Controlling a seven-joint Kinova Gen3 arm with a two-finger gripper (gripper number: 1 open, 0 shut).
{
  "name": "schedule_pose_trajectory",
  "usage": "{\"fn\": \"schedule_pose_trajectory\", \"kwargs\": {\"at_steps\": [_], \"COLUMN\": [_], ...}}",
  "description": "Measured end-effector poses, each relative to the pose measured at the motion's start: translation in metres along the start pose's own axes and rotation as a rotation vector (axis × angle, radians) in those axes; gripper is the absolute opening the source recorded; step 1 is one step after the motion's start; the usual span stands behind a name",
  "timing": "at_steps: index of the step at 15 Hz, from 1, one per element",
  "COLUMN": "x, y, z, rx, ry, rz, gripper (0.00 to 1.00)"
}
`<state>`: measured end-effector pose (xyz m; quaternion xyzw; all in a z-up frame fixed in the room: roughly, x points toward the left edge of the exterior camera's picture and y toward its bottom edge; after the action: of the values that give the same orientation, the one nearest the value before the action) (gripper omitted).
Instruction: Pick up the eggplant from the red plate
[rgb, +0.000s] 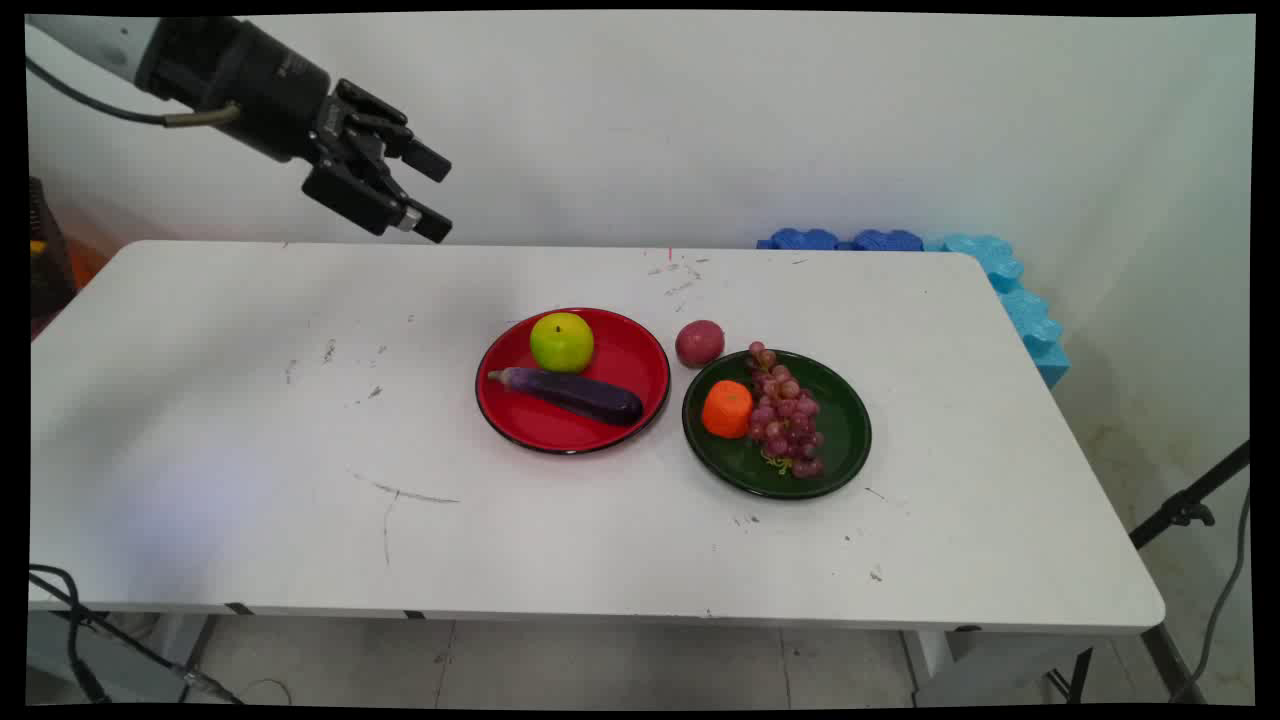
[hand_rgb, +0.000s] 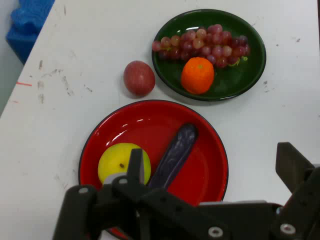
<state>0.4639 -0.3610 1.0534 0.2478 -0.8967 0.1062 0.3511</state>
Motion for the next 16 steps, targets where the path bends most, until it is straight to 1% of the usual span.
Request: {"fn": "schedule_pose_trajectory", "kwargs": {"at_steps": [6,9,13,15,16], "x": [0.012,0.017,0.017,0.015,0.014], "y": [-0.019,-0.029,-0.038,-0.038,-0.037], "z": [0.02,0.037,0.076,0.099,0.113], "rx": [-0.016,-0.018,-0.03,-0.048,-0.064], "ry": [-0.044,-0.074,-0.136,-0.173,-0.194], "rz": [0.003,0.014,0.064,0.098,0.122], "gripper": [1.0,1.0,1.0,1.0,1.0]}}
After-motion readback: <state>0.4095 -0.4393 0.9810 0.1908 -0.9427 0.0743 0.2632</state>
